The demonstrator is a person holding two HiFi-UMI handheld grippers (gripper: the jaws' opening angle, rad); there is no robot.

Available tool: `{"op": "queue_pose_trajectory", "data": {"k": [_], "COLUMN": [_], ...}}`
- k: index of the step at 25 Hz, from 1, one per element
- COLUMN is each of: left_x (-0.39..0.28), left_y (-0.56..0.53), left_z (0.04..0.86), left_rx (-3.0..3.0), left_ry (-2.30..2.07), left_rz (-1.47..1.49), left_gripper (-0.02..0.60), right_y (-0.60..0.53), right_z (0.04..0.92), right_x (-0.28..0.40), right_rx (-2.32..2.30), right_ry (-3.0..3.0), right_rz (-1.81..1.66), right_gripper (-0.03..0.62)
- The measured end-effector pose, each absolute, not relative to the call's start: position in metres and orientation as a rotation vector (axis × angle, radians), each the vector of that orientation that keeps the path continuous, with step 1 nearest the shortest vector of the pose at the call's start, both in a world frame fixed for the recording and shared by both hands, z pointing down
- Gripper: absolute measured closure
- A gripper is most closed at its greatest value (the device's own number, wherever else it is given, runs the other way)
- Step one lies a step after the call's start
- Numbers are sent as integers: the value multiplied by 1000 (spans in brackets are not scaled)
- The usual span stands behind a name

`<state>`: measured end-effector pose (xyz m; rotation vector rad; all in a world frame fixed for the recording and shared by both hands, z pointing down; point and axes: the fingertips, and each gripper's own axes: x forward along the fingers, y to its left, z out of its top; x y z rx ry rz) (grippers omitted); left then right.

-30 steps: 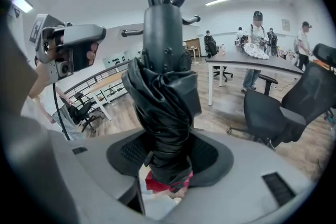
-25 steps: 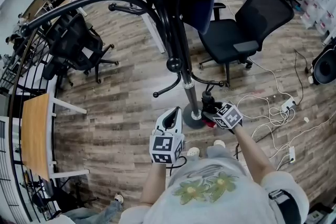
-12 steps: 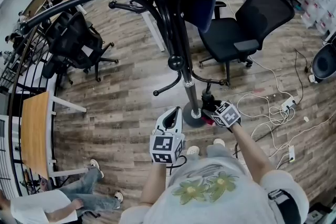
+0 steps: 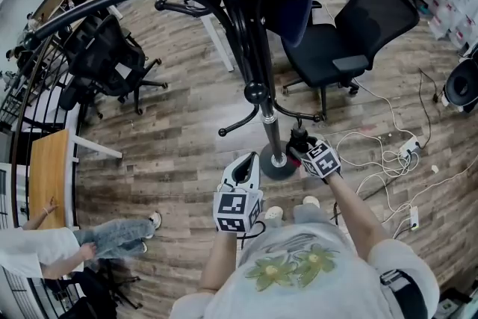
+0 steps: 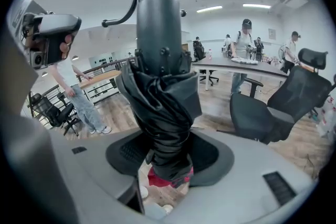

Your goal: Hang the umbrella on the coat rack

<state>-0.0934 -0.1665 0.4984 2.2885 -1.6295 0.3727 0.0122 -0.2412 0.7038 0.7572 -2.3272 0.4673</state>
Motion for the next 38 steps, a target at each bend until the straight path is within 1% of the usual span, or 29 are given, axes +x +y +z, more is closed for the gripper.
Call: {"op": "queue_pose_trajectory", "data": {"k": [15,23,30,38], "left_x": [-101,-109,-106,-95], "left_y": [-160,-161,-165,-176], "left_z": [504,506,507,506], "left_rx": [2254,2237,2255,2300], "left_ry": [-1650,-1657,-1639,-1588], "left_rz": [369,369,371,373], "left_gripper": [578,578,578,578], "right_y": [-265,-274,-263,-250], "right_z": [710,711,705,677], "right_x": [2,0,4,8], "right_rx": [831,849,846,908], "right_ry": [-2382,-2375,-2395,-2454], "right_rz": [390,407,390,432], "right_gripper": [357,306,226,219]}}
